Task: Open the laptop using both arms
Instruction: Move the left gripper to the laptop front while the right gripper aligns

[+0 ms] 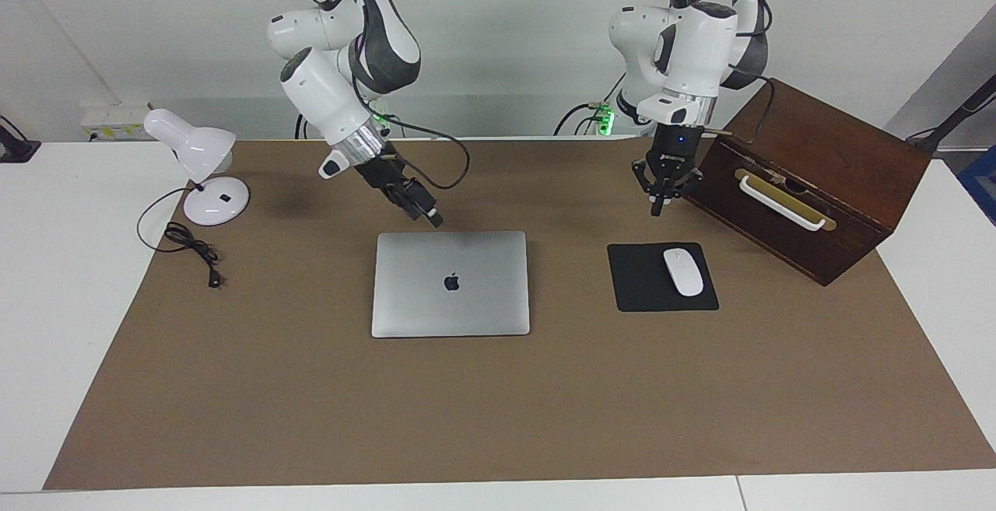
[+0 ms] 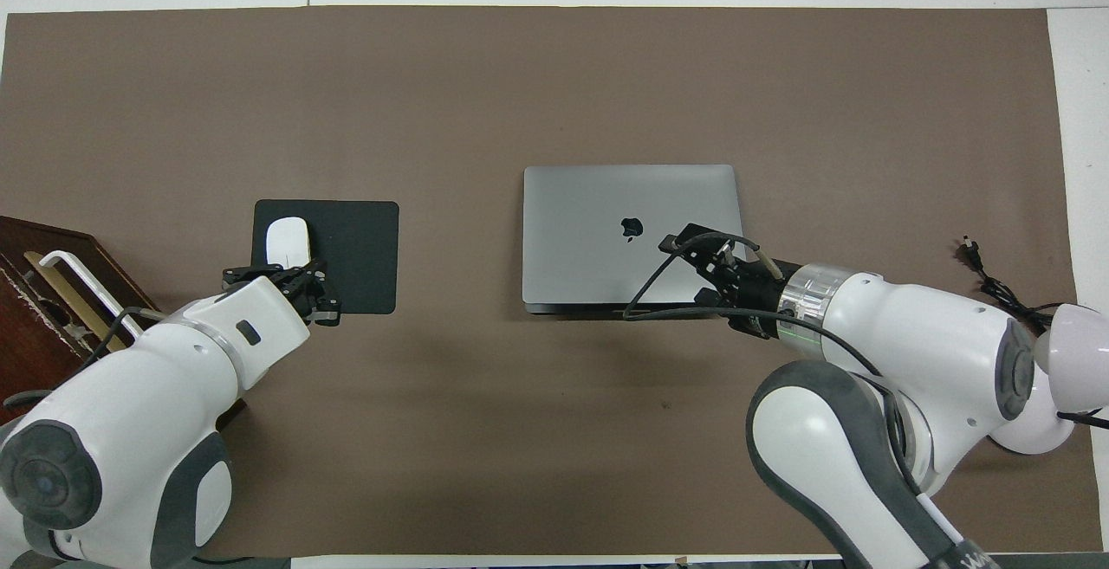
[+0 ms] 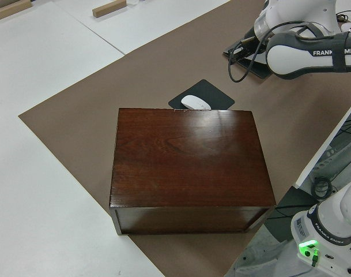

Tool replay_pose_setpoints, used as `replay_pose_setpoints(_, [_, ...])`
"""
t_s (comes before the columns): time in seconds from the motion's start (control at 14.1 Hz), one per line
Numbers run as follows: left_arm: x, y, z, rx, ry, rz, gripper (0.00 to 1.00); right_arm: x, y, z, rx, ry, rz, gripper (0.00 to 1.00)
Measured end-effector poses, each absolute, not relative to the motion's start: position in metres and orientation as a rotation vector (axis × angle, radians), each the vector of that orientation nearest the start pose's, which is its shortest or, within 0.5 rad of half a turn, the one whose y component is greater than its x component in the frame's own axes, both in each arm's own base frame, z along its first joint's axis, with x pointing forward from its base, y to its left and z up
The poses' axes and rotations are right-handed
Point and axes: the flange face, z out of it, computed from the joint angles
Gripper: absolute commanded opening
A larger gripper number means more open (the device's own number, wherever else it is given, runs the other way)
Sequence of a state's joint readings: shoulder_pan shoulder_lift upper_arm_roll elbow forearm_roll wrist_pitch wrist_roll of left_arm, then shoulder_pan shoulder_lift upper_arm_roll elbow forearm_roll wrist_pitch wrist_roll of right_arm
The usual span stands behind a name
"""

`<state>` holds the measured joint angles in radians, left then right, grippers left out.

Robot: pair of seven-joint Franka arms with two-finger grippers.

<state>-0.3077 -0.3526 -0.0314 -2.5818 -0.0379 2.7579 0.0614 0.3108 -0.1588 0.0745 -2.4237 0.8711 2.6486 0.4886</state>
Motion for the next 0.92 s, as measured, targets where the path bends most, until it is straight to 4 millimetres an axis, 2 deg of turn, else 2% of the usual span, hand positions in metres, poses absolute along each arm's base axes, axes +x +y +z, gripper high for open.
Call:
replay_pose_setpoints(0.21, [0.412, -0.172, 0.41, -3.047, 0.666, -0.894, 0.0, 0.454, 0.152, 0.394, -2.304, 1.028, -0.191, 1.0])
replay_pose_setpoints(0.5, [0.403, -0.209, 0.364, -3.035, 0.793, -0.925, 0.0, 0.449, 0.132, 0.383, -2.289, 1.103, -0.202, 1.0])
replay_pose_setpoints(0.71, [0.399, -0.227, 0.344, -3.024, 0.852, -0.961, 0.0, 0.442, 0.128, 0.38, -2.258, 1.176, -0.203, 1.0])
replay_pose_setpoints(0.92, [0.392, -0.243, 0.334, -3.014, 0.913, -0.993, 0.0, 0.434, 0.132, 0.378, -2.247, 1.203, -0.182, 1.0])
